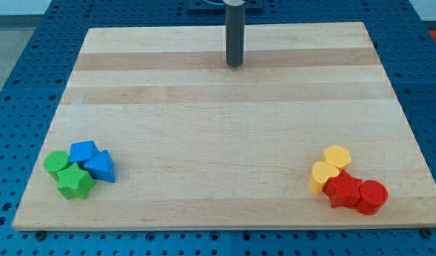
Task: Push the green star into the blue cube
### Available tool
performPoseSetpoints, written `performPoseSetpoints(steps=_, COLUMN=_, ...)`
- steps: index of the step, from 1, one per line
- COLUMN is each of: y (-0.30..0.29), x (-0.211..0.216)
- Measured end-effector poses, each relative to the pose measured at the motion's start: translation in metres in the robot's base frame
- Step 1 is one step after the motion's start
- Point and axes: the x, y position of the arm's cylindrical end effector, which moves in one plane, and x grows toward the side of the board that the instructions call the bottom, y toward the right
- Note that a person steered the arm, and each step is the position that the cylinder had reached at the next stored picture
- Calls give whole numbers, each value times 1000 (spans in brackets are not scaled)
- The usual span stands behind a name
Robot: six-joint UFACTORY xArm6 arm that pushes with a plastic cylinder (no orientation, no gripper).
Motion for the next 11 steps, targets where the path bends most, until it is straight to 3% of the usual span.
performPoseSetpoints(steps=2, y=-10, x=18)
performPoseSetpoints(steps=5, y=-26, x=165)
performPoseSetpoints(steps=8, y=-26, x=184)
performPoseSetpoints(steps=11, y=-90, x=264)
